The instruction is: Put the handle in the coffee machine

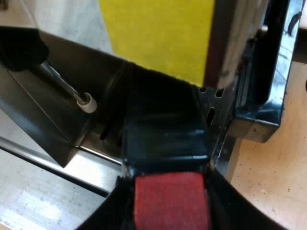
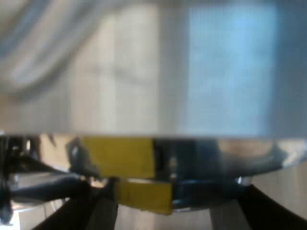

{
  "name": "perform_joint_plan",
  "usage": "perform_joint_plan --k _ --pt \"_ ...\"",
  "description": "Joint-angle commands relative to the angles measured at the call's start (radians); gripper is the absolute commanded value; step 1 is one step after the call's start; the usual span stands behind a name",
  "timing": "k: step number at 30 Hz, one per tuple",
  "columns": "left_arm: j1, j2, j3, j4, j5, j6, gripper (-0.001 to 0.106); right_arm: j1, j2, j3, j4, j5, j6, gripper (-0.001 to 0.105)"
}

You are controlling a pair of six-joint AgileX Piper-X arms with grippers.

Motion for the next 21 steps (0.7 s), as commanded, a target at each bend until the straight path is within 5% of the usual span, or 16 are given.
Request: perform_joint_plan --k 1,6,11,17,21 --pt "0.003 -0.039 -0.015 -0.007 0.122 0.013 0.0 -0.005 -0.023 -0.02 -0.112 0.036 -0.02 0.047" --pt "0.003 -0.039 -0.015 0.005 0.118 0.013 0.0 -0.005 -0.026 -0.02 -0.13 0.036 -0.031 0.045" --pt "0.003 -0.039 -0.015 0.008 0.118 0.013 0.0 -0.005 -0.026 -0.02 -0.132 0.036 -0.032 0.03" --pt "0.003 -0.039 -0.015 0.018 0.118 0.013 0.001 -0.005 -0.033 -0.02 -0.132 0.036 -0.032 0.03" --pt "0.003 -0.039 -0.015 0.018 0.118 0.013 0.021 -0.005 -0.047 -0.02 -0.132 0.036 -0.035 0.03"
